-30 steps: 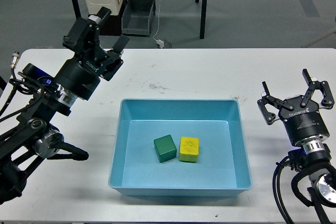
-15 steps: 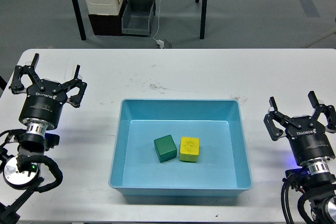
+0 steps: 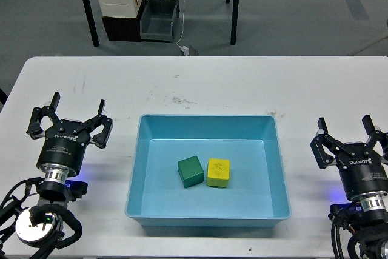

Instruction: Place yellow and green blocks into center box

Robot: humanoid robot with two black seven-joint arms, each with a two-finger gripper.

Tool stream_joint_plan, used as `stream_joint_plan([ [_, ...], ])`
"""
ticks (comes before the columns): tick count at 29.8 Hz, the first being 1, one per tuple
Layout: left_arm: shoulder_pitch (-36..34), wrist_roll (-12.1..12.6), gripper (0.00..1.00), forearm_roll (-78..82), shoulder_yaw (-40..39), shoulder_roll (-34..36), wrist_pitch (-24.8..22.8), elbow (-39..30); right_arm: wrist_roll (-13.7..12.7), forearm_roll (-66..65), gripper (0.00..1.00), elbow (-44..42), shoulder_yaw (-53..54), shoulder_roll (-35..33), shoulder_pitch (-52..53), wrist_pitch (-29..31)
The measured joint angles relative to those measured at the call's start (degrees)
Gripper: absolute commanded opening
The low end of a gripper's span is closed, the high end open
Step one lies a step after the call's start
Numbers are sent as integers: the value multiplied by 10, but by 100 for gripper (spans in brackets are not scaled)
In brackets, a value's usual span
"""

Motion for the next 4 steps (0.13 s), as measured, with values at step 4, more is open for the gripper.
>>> stream_joint_plan([
  [4,2,3,100,-34,-2,0,2,-4,0,0,100,0,0,0,-3,0],
])
